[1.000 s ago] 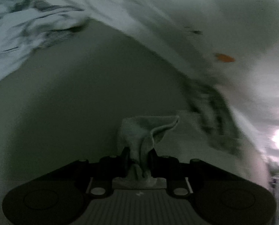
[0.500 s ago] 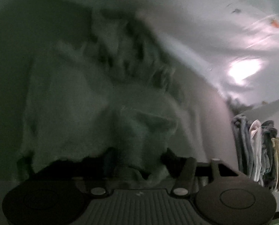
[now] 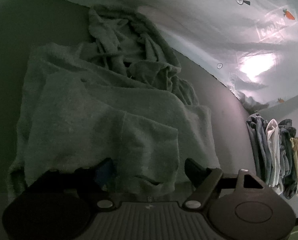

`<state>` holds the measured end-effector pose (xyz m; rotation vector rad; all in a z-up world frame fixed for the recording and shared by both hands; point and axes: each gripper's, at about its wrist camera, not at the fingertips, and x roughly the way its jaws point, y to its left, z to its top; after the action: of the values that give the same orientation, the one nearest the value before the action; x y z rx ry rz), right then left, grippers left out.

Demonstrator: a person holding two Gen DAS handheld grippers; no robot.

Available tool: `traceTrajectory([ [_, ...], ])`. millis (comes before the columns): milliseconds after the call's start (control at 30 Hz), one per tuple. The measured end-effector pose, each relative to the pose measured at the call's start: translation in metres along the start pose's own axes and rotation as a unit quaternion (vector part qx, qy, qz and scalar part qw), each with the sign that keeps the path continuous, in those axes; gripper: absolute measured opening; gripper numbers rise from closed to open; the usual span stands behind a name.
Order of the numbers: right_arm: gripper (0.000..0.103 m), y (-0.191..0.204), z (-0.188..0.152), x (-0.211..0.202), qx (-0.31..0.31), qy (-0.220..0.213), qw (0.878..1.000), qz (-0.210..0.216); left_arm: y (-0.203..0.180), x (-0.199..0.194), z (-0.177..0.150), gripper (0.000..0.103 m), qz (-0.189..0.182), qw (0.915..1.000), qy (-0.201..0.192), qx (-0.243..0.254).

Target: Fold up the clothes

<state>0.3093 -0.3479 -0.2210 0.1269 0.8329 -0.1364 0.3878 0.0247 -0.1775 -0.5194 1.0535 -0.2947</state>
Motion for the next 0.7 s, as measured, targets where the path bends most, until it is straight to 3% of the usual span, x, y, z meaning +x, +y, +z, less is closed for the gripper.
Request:
traceTrajectory([
  [67, 0.089, -0.010, 0.010, -0.005, 0.053, -0.006, 0.997, 0.051, 0.002, -0.014, 0.000, 0.082, -0.006, 0.9999, -0.014, 0.000],
  [200, 0.085, -0.027, 0.032, -0.017, 0.190, -0.031, 0.970, 0.152, 0.011, -0.048, 0.001, 0.083, -0.021, 0.9982, -0.054, -0.015],
  [267, 0.076, -0.026, 0.042, -0.016, 0.249, -0.033, 0.943, 0.216, 0.014, -0.062, 0.000, 0.083, -0.012, 0.9968, -0.076, -0.020],
  [333, 0.056, -0.016, 0.050, -0.011, 0.297, -0.026, 0.910, 0.287, 0.020, -0.067, -0.001, 0.083, 0.020, 0.9959, -0.086, -0.022],
  [367, 0.053, -0.009, 0.054, -0.008, 0.317, -0.019, 0.892, 0.323, 0.023, -0.066, -0.001, 0.083, 0.038, 0.9954, -0.085, -0.024],
  [433, 0.037, 0.007, 0.060, 0.004, 0.333, 0.004, 0.866, 0.372, 0.031, -0.063, 0.001, 0.083, 0.072, 0.9941, -0.075, -0.030],
  [500, 0.034, 0.028, 0.063, 0.017, 0.346, 0.032, 0.842, 0.412, 0.040, -0.060, 0.001, 0.083, 0.096, 0.9923, -0.069, -0.037],
  [567, 0.033, 0.048, 0.066, 0.032, 0.347, 0.062, 0.834, 0.425, 0.049, -0.058, 0.000, 0.083, 0.106, 0.9910, -0.064, -0.051],
  [700, 0.031, 0.080, 0.076, 0.052, 0.292, 0.109, 0.861, 0.402, 0.063, -0.055, -0.001, 0.083, 0.128, 0.9884, -0.061, -0.056],
])
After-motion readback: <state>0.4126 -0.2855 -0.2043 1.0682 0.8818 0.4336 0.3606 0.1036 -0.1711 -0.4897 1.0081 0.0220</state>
